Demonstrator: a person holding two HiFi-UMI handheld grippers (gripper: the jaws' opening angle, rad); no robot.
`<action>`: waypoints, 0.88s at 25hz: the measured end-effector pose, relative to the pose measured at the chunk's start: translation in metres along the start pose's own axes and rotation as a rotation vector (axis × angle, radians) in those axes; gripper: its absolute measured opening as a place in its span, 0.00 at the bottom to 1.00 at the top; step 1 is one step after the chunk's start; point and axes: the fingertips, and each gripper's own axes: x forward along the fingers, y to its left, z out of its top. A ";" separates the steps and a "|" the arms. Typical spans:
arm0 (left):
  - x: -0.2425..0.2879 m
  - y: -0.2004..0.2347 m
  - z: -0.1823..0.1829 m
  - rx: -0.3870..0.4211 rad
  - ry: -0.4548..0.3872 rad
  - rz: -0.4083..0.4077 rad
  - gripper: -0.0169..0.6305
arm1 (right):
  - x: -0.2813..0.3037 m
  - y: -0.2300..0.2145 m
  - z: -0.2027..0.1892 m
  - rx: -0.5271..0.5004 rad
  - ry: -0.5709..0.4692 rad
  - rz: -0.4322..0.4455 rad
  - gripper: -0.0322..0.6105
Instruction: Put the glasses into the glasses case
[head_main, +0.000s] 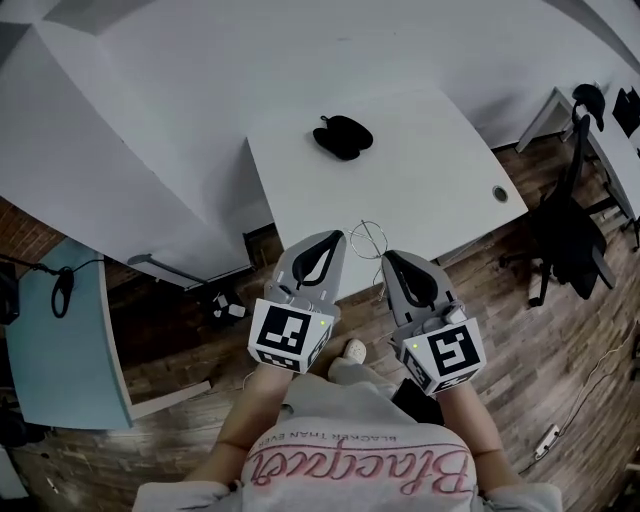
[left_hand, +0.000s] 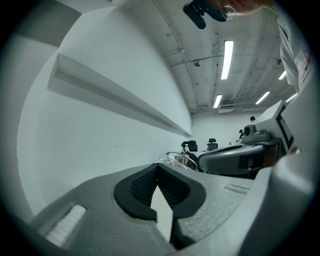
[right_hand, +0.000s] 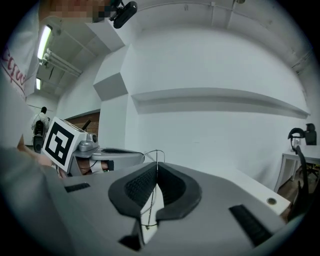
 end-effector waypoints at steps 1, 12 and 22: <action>0.008 0.001 0.000 -0.002 0.001 0.011 0.03 | 0.004 -0.007 0.000 0.002 -0.002 0.013 0.07; 0.081 0.033 -0.023 -0.018 0.045 0.075 0.03 | 0.062 -0.075 -0.020 0.026 -0.002 0.033 0.07; 0.150 0.097 -0.044 0.002 0.070 0.077 0.03 | 0.152 -0.120 -0.033 -0.005 0.047 0.049 0.07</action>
